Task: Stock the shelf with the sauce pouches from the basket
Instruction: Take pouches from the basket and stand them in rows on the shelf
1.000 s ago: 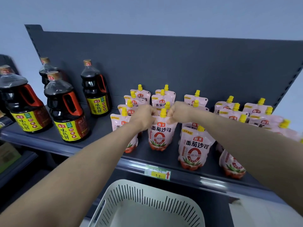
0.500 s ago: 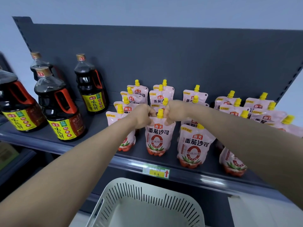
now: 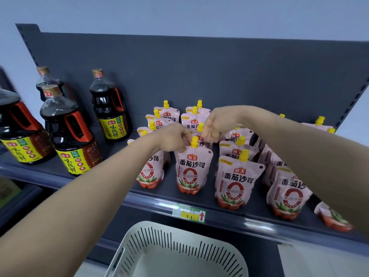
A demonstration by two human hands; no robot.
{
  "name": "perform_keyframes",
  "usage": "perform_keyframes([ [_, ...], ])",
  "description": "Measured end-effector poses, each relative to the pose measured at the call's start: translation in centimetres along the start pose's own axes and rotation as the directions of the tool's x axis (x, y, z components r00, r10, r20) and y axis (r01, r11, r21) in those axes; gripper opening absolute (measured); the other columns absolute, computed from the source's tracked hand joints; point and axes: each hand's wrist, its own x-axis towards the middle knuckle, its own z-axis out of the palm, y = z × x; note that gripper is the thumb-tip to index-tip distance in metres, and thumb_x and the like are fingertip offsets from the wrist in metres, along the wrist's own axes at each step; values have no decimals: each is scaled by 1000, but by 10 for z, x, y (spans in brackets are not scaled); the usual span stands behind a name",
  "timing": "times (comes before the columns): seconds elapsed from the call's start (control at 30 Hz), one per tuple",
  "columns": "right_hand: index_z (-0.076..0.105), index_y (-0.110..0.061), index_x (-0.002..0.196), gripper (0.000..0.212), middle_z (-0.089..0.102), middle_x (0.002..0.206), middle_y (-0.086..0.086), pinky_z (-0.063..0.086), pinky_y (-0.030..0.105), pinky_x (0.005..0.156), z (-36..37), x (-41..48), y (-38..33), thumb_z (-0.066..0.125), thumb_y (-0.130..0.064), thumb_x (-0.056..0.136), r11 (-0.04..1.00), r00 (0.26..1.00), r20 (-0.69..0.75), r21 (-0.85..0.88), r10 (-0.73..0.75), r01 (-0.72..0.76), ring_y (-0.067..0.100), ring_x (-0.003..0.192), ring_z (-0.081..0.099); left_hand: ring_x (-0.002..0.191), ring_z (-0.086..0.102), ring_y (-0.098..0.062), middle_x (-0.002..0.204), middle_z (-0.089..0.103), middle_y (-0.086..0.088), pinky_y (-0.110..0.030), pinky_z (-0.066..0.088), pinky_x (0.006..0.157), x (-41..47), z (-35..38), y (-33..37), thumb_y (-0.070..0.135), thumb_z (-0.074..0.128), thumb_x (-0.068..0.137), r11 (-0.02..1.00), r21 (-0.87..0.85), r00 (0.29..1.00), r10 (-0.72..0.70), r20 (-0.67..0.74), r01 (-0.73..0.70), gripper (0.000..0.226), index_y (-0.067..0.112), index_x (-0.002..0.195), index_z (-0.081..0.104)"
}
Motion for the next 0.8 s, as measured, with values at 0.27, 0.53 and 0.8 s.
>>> perform_keyframes([
  [0.27, 66, -1, 112, 28, 66, 115, 19, 48, 32, 83, -32, 42, 22, 54, -7, 87, 996, 909, -409, -4, 83, -92, 34, 110, 62, 75, 58, -12, 81, 62, 1, -19, 48, 68, 34, -29, 1, -11, 49, 83, 999, 37, 972, 41, -233, -33, 29, 7, 98, 67],
  [0.53, 61, 1, 121, 35, 62, 125, 17, 49, 33, 95, -21, 118, 37, 61, -11, 87, 985, 954, -298, -150, 42, -90, 33, 116, 58, 91, 56, -20, 100, 59, -3, -25, 44, 77, 77, -23, -7, 8, 73, 77, 962, 272, 998, 8, -61, 9, 38, 9, 113, 64],
  [0.8, 62, -8, 116, 30, 63, 115, 13, 53, 32, 82, -9, 170, 46, 58, -8, 86, 979, 924, -380, -171, 37, -110, 31, 98, 63, 78, 58, -15, 79, 65, 0, -22, 44, 72, 92, -17, -19, 8, 69, 79, 966, 258, 997, 6, -80, 15, 12, 8, 90, 74],
])
